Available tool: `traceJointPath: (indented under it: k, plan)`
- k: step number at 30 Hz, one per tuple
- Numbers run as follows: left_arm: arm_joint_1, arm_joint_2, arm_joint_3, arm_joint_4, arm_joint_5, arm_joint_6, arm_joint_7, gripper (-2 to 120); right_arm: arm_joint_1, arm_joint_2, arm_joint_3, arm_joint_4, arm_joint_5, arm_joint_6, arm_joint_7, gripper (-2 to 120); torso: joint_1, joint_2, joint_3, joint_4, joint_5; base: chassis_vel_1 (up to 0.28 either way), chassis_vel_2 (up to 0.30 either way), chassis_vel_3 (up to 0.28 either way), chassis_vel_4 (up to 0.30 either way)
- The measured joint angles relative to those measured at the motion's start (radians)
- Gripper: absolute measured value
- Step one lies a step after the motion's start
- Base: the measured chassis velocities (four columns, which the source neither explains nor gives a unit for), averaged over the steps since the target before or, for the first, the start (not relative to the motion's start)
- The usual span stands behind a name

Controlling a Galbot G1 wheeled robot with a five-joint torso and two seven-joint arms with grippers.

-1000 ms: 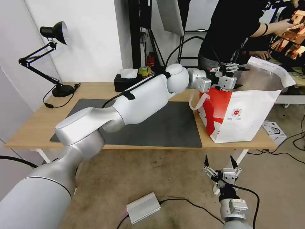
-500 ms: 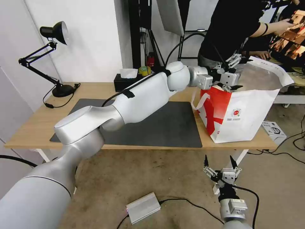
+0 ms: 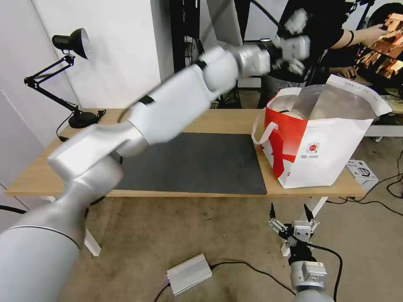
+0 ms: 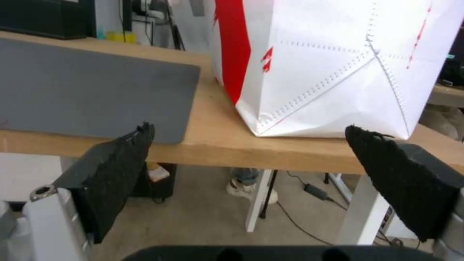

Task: Pick up the trash from the table and place it into the takeout bag.

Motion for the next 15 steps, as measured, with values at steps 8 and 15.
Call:
traceJointPath:
  k: [8, 15]
  plan:
    - [0.057, 0.304, -0.064, -0.172, -0.116, 0.120, -0.071, 100, 0.008, -0.004, -0.001, -0.001, 0.001, -0.003, 0.000, 100, 0.000, 0.000, 0.000, -0.0003, -0.0004, 0.000, 0.000, 0.000, 0.000]
    - [0.170, 0.523, -0.131, -0.332, -0.169, 0.169, -0.097, 100, 0.012, -0.009, -0.002, 0.000, 0.001, -0.007, -0.001, 100, 0.000, 0.000, 0.000, 0.0004, -0.0007, 0.000, 0.000, 0.000, 0.000]
